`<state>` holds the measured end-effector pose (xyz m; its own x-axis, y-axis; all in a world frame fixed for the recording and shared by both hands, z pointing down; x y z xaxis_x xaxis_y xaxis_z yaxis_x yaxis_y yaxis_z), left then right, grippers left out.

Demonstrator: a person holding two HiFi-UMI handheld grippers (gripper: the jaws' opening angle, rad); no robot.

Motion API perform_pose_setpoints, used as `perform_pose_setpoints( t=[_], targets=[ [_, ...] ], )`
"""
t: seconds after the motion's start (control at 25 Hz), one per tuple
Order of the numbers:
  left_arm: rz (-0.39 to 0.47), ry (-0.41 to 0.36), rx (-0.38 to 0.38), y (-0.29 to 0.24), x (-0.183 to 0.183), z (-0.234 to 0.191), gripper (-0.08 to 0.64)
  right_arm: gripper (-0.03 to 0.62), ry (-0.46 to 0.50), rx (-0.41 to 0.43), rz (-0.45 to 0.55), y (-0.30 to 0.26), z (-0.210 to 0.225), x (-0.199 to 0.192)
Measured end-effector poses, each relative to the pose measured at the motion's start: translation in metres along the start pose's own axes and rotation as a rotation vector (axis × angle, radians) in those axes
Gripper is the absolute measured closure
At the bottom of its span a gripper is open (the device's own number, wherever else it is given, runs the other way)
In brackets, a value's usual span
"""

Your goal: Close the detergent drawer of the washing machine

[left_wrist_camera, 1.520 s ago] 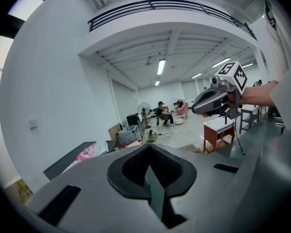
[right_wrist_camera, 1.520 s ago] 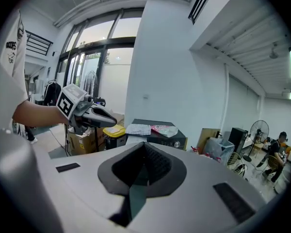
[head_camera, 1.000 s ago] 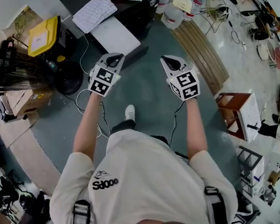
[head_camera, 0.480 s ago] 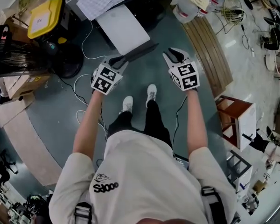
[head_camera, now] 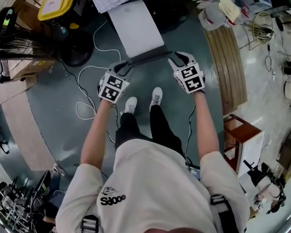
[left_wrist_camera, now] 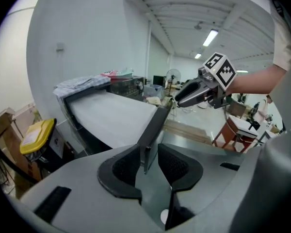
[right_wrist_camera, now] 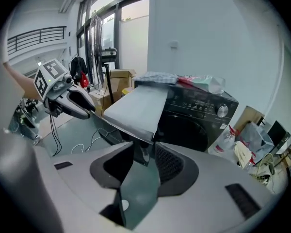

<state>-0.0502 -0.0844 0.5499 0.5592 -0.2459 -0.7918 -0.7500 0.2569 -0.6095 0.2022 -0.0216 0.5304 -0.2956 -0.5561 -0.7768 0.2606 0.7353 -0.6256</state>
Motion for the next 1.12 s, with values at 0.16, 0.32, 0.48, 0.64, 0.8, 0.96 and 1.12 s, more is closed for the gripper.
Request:
perform_pose_setpoints(
  t=[0.16, 0.32, 0.48, 0.64, 0.8, 0.96, 1.12],
  targets=[
    [-0.014, 0.040, 0.053, -0.005, -0.007, 0.002, 0.439, 0.471, 0.018, 0.046, 0.009, -0.018, 0.006, -0.005],
    [0.005, 0.080, 0.081, -0.006, -0.010, 0.005, 0.463, 0.471, 0.037, 0.080, -0.006, -0.027, 0.005, -0.011],
    [0.017, 0.095, 0.093, -0.010, -0.009, 0.007, 0.469, 0.474, 0.036, 0.103, 0.018, -0.030, 0.009, -0.014],
    [0.013, 0.106, 0.108, -0.010, -0.008, 0.007, 0.469, 0.479, 0.026, 0.110, 0.019, -0.030, 0.010, -0.013],
    [-0.006, 0.093, 0.121, -0.008, -0.006, 0.009, 0.472, 0.479, 0.018, 0.119, 0.023, -0.029, 0.009, -0.014],
    [-0.013, 0.094, 0.143, -0.008, -0.003, 0.010, 0.474, 0.479, 0.030, 0.143, 0.018, -0.028, 0.013, -0.011],
    [0.001, 0.127, 0.181, -0.006, 0.000, 0.013, 0.474, 0.479, 0.042, 0.156, 0.038, -0.025, 0.015, -0.006]
  ],
)
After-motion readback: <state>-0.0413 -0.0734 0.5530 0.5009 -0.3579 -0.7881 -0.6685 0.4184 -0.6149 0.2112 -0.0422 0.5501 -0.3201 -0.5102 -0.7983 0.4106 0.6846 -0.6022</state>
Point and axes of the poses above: the fingertips, and each gripper's own axes: y backward along the fingers, z to its right, x out of its top, the point moved 9 cm from there along y, backward along the fingers, and after that the axes turned 6 degrees about z, right-handed, at the moved point
